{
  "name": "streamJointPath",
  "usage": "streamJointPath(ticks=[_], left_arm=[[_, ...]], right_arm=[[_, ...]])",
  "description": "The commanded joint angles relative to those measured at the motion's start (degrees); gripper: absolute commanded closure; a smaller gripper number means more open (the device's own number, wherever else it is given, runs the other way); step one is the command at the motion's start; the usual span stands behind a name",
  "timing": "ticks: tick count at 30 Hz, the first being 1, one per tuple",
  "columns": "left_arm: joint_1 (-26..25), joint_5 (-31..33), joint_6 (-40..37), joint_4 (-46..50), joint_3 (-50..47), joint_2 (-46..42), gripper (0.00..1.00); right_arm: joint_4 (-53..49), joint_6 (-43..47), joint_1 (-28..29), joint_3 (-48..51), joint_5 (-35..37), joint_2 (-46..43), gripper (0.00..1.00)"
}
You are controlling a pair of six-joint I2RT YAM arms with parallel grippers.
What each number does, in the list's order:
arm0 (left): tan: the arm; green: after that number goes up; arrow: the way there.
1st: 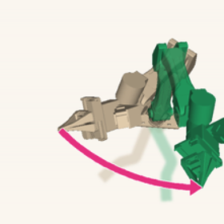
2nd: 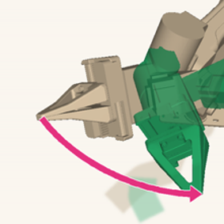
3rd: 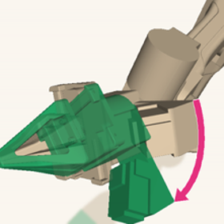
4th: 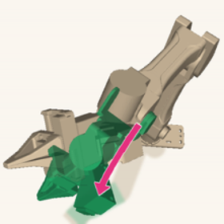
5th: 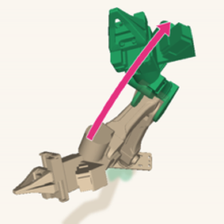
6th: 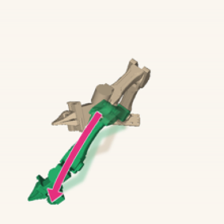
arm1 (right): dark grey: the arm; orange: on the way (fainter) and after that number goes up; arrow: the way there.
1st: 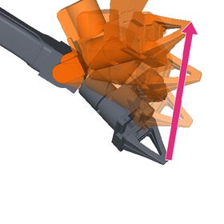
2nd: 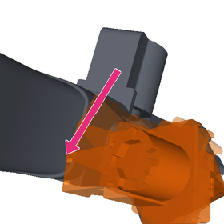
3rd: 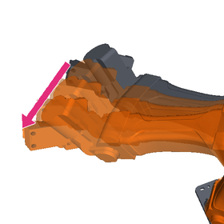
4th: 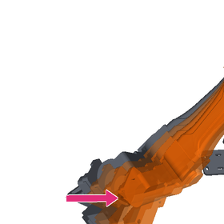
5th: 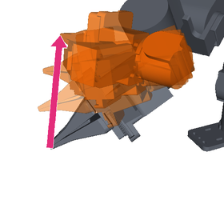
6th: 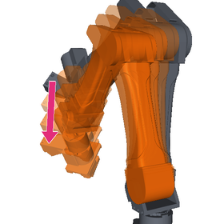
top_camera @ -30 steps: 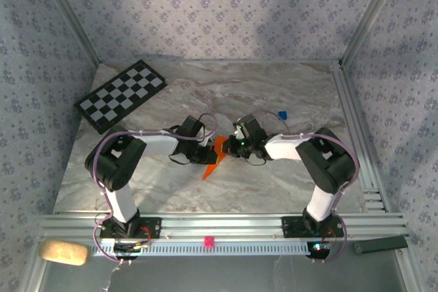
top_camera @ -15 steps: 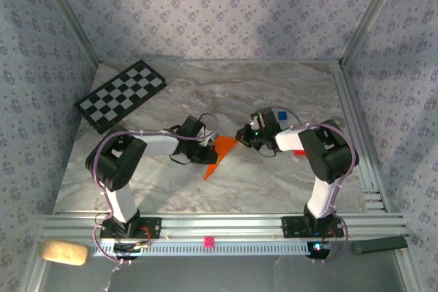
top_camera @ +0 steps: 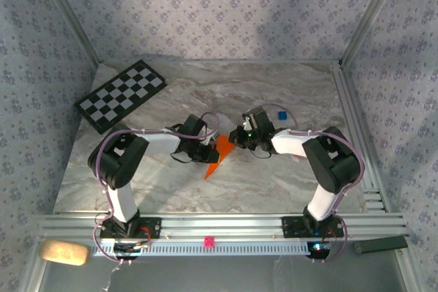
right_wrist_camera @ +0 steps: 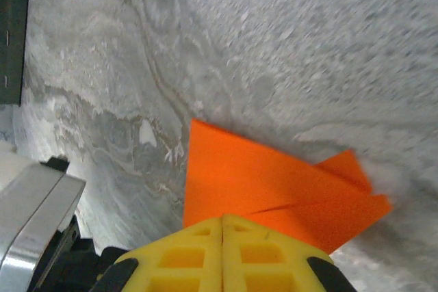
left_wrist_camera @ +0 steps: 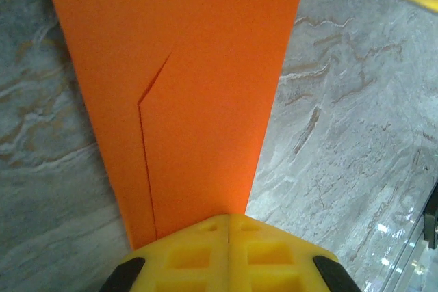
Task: Fold a paper plane with a square sheet of paper (pick it up from the middle)
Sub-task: Fold the wing for the fifth time at the center of the table.
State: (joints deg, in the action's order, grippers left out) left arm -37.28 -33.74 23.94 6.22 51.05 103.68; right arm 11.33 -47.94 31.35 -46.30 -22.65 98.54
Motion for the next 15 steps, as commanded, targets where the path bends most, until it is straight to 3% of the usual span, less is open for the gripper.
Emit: streamJointPath(ticks=[1, 6, 11, 15], left_arm=[[-0.4, 6.0, -2.2, 5.2, -0.6, 3.3, 1.0], [-0.2, 4.5, -2.7, 5.5, -0.4, 2.7, 1.0], [-0.1, 3.1, -2.5, 5.7, -0.3, 1.6, 1.0], [0.0, 0.9, -3.1, 6.5, -0.4, 1.0, 1.0]], right_arm=[[-1.5, 0.5, 1.1, -0.1, 1.6, 0.5, 0.92], [3.6, -2.0, 1.0, 0.5, -3.7, 4.5, 0.92], [-3.4, -1.3, 0.6, 0.1, 0.5, 6.1, 0.94], [-3.2, -1.4, 0.0, 1.5, 1.9, 7.0, 0.96]])
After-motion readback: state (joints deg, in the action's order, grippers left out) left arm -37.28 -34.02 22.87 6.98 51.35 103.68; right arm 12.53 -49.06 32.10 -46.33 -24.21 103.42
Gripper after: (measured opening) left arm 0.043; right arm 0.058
